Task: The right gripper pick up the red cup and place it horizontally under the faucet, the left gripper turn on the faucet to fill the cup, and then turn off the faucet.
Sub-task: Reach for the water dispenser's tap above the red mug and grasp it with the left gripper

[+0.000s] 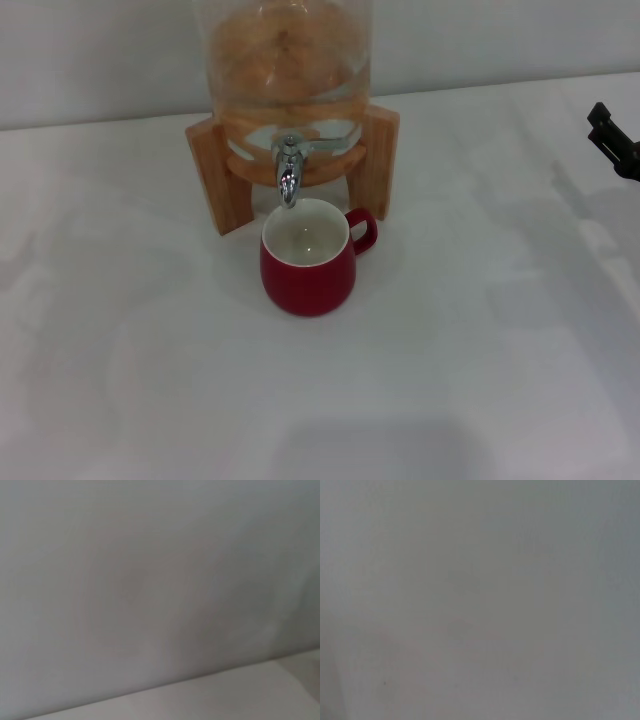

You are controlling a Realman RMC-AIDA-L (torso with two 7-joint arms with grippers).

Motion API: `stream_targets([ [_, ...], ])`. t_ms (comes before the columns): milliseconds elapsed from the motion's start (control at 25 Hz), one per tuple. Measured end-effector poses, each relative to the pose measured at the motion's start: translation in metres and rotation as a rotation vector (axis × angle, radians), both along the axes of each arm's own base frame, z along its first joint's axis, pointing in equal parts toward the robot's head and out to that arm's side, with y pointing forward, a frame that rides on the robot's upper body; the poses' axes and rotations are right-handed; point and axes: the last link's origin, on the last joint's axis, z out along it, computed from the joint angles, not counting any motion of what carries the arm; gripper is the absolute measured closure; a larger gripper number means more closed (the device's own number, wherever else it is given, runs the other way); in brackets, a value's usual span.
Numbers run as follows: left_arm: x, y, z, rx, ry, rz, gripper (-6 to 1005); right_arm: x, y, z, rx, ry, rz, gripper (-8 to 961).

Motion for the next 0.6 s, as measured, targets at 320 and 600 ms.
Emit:
stream_targets([
  [320, 0.017, 0.004, -0.011, -0.102, 0.091, -0.145, 182, 0.0, 0.0, -0.001, -0.005, 0.001, -0.002, 92],
  [600, 0.041, 0.006, -0.02, -0.206, 0.125, -0.302, 182, -0.001, 0.001, -0.008, -0.03, 0.005, -0.011, 92],
])
